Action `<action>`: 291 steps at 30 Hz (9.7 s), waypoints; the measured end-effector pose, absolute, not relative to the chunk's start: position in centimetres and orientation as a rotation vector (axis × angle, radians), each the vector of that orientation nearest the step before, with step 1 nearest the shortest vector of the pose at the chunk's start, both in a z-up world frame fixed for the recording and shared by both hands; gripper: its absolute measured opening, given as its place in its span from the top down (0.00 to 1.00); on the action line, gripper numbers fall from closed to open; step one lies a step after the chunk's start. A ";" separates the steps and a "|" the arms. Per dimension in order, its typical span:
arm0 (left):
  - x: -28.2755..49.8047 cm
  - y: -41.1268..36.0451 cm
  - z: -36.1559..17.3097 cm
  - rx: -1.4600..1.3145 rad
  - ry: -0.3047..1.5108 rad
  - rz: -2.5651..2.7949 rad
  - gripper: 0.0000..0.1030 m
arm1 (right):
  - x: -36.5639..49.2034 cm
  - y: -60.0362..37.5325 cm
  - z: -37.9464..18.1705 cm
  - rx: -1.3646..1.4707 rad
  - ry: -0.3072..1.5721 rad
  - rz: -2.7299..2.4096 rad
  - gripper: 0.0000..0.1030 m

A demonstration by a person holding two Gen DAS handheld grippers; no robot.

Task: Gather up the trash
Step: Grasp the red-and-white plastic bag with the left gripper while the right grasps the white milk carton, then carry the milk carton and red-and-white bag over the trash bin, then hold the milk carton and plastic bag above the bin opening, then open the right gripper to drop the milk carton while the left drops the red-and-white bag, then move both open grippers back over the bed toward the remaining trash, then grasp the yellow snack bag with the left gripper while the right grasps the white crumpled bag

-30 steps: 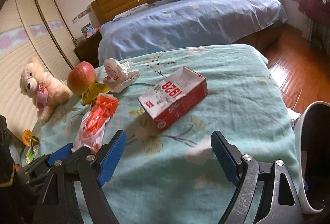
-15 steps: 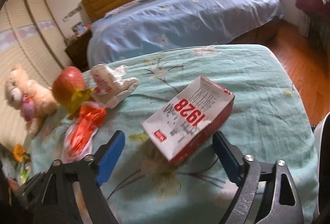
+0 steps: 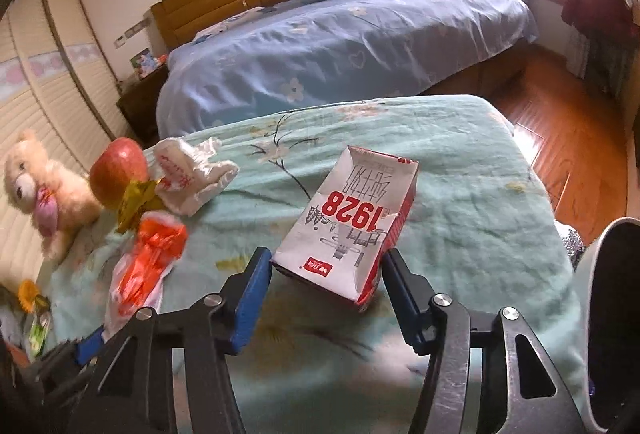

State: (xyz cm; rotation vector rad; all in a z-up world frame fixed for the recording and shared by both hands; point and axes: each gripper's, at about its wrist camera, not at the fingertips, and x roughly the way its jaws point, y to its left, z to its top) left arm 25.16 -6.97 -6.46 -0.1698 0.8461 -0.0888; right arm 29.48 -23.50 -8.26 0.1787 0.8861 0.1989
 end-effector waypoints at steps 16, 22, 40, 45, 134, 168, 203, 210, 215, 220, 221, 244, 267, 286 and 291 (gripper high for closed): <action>25.8 -7.4 -6.5 -0.154 0.864 -0.075 0.68 | 29.2 -24.2 -8.8 0.229 0.925 0.168 0.25; 25.7 -8.3 -6.4 -0.120 0.844 -0.091 0.75 | 28.8 -24.7 -8.9 0.197 0.903 0.154 0.40; 23.6 -13.5 -5.0 -0.071 0.822 -0.219 0.77 | 23.7 -30.2 -7.0 0.228 0.844 0.162 0.42; 23.3 -13.6 -5.0 -0.069 0.825 -0.220 0.77 | 24.0 -30.4 -8.0 0.221 0.892 0.166 0.40; 23.8 -33.2 -5.1 0.131 0.872 -0.534 0.76 | 18.1 -48.9 -8.5 0.359 0.854 -0.089 0.49; 23.4 -32.0 -4.1 0.115 0.854 -0.508 0.43 | 18.8 -49.5 -7.9 0.387 0.848 -0.084 0.29; 22.1 -8.8 -5.2 -0.122 0.867 -0.046 0.43 | 23.6 -28.1 -7.4 0.211 0.867 0.324 0.15; 23.5 -6.5 -5.5 -0.143 0.867 0.008 0.43 | 25.6 -25.1 -7.2 0.172 0.871 0.372 0.15; 25.0 -5.4 -5.7 -0.152 0.863 0.029 0.43 | 27.1 -23.5 -7.4 0.160 0.879 0.400 0.15; 27.0 -4.5 -6.1 -0.150 0.862 0.046 0.43 | 28.8 -22.3 -7.8 0.155 0.884 0.424 0.16; 27.5 -4.3 -6.2 -0.151 0.863 0.051 0.43 | 29.1 -22.1 -7.9 0.155 0.887 0.430 0.16; 35.2 -2.4 -7.3 -0.128 0.864 0.028 0.43 | 36.4 -16.8 -9.3 0.067 0.926 0.578 0.35; 36.6 -2.7 -8.4 -0.131 0.850 -0.041 1.00 | 38.2 -16.1 -10.2 0.084 0.967 0.633 1.00; 33.1 -1.2 -7.5 -0.167 0.822 -0.017 1.00 | 36.9 -13.5 -7.3 0.060 0.856 0.640 0.55; 33.2 -1.3 -7.4 -0.168 0.820 -0.029 1.00 | 38.0 -12.3 -8.2 0.038 0.875 0.610 0.72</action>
